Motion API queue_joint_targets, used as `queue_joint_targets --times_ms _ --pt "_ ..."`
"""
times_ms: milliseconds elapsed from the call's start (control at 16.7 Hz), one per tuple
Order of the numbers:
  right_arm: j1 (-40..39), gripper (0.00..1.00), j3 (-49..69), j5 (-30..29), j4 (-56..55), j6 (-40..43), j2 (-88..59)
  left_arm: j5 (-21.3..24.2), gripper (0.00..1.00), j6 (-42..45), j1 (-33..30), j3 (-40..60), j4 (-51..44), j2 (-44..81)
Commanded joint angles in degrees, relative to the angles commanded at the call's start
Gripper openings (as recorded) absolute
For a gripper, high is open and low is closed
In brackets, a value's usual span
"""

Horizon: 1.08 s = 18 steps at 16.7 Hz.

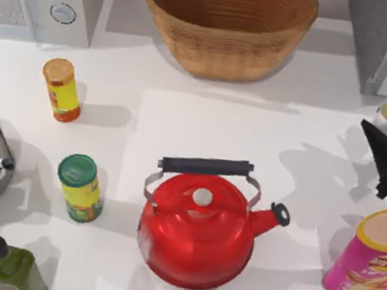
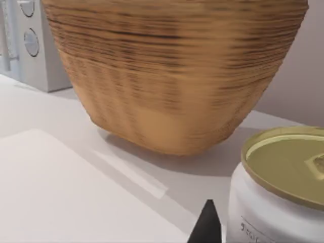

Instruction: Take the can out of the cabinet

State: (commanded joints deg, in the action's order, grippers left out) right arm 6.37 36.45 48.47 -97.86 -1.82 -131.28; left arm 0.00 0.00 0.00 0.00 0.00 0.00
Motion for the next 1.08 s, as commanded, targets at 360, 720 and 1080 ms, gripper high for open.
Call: queue_joint_targets --times_ms 360,720,1080 --pt "-0.46 0.0 -0.49 -0.13 0.5 0.77 -1.27 0.0 1.0 0.0 0.0 0.0 0.0 0.0" --pt "-0.46 0.45 -0.49 -0.13 0.5 0.77 -1.27 0.0 1.0 0.0 0.0 0.0 0.0 0.0" --pt "-0.46 0.9 -0.49 -0.13 0.5 0.77 -1.27 0.0 1.0 0.0 0.0 0.0 0.0 0.0"
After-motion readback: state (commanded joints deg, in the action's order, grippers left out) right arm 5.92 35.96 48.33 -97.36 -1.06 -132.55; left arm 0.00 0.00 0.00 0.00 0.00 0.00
